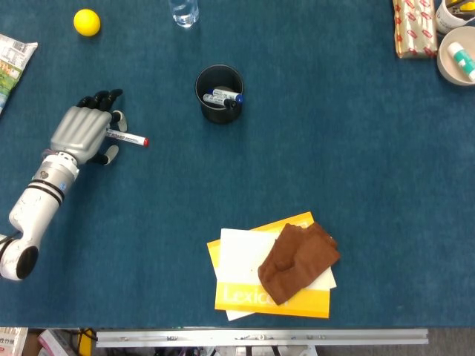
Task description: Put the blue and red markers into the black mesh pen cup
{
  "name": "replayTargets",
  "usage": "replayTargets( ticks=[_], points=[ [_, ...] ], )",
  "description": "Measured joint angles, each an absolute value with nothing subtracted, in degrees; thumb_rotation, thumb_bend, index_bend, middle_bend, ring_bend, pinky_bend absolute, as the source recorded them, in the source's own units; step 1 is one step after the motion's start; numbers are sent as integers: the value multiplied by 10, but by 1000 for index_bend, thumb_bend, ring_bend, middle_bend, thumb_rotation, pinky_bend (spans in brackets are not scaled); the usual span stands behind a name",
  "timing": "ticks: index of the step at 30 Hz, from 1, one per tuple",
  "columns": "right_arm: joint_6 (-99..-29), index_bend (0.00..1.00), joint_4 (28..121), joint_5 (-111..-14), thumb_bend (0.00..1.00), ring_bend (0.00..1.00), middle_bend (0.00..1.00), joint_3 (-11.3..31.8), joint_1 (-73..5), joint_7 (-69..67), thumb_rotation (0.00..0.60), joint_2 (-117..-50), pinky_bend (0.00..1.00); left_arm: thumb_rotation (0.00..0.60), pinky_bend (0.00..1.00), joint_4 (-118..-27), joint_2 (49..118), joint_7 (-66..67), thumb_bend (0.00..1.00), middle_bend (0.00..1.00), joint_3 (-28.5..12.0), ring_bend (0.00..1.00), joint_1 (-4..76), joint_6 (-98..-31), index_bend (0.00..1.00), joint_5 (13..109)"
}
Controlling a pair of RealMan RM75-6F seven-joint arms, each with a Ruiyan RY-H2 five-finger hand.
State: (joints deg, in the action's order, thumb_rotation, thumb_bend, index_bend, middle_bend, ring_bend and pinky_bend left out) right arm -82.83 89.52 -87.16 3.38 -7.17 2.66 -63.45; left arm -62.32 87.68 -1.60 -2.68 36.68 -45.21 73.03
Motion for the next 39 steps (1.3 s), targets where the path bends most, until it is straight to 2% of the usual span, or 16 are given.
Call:
replayTargets(
  ticks=[13,31,39],
  points=[
    [-828,277,895,-872,0,293,285,34,-72,27,600,-635,420,600,127,-612,882,-23,363,0,-28,0,361,-458,445,738],
    [-829,277,896,-872,0,293,285,34,-72,27,600,-634,420,600,127,-607,883,-20,368,0,-29,0,357,-452,455,738],
    [-828,277,895,-872,0,293,285,34,-72,27,600,-635,420,600,127,-610,882,-29,376,0,-31,0,355,-461,518,744]
  ],
)
